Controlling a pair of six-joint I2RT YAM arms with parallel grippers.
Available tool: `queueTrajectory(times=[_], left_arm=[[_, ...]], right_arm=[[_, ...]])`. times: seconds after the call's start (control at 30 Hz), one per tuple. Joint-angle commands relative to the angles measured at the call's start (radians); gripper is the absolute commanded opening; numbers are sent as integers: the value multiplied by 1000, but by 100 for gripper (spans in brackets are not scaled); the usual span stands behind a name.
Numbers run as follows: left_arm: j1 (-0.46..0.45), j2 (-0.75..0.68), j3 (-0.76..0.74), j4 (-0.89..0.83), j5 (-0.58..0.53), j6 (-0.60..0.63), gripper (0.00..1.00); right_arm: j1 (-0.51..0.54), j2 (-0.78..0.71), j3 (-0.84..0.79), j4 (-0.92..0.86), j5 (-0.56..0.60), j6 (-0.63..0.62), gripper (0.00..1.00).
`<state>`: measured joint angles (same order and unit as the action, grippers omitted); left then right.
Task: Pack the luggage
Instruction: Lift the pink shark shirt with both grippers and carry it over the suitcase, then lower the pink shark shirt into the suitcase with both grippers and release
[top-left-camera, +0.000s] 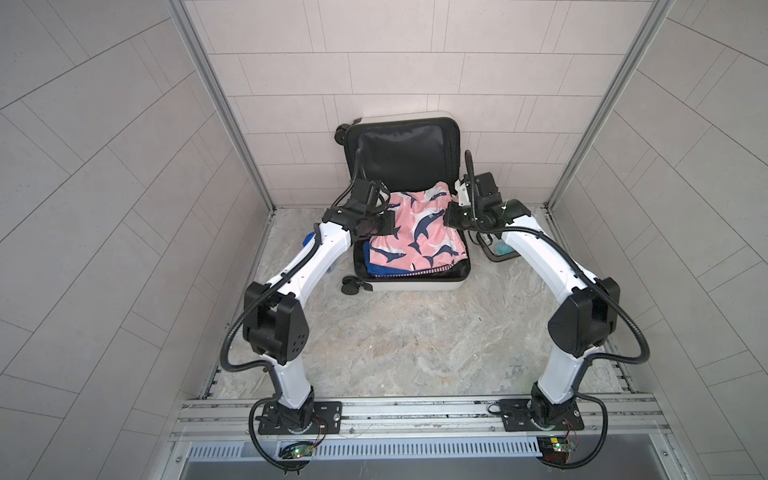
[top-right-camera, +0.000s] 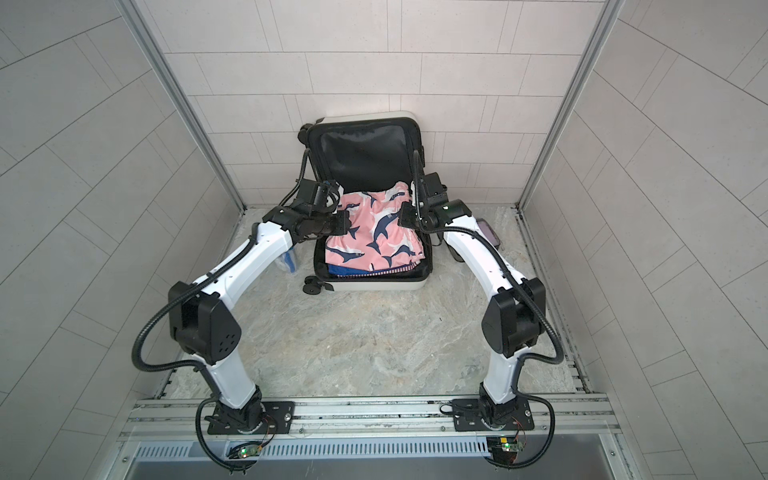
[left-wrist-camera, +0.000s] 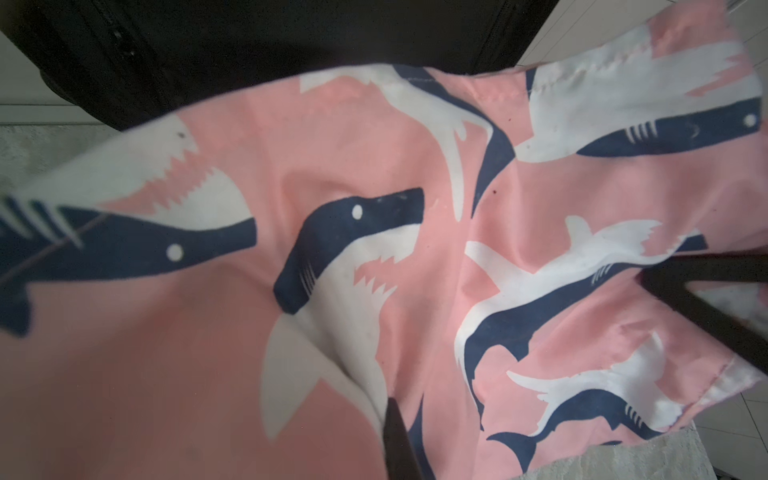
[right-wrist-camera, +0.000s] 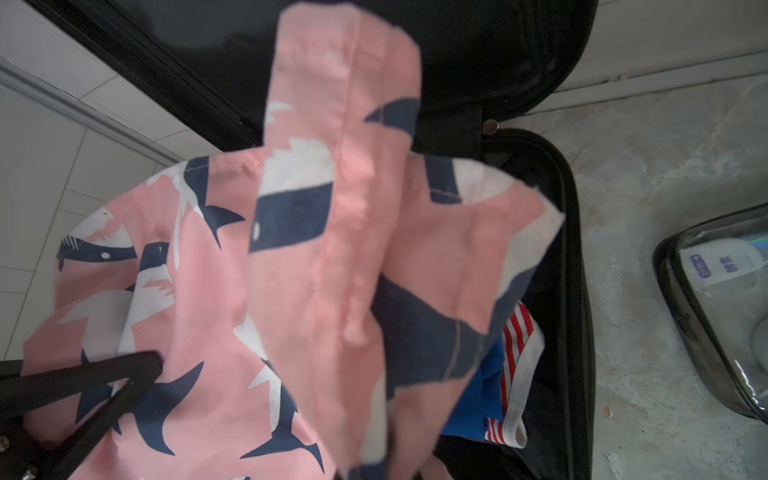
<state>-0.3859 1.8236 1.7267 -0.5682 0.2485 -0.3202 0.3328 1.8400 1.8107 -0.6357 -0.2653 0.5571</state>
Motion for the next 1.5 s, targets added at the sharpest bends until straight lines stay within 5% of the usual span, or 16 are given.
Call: queueTrajectory(times=[0.0, 0.83, 1.0, 1.27, 1.47], left_arm=[[22, 48, 60, 23, 33, 19, 0], [112, 312, 90, 38, 55, 45, 0], [115, 353, 117, 20, 44, 44, 4], [119, 328, 137, 9, 30, 41, 49], [119, 259, 137, -5, -8, 32, 52]], right_arm=[[-10, 44, 48, -26, -12, -12, 0], [-63, 335, 163, -76, 12, -67, 0], [-67, 373, 213, -110, 12, -78, 19], [-67, 325, 207, -113, 6, -90, 58], [-67, 260, 207, -113, 16, -95, 72]])
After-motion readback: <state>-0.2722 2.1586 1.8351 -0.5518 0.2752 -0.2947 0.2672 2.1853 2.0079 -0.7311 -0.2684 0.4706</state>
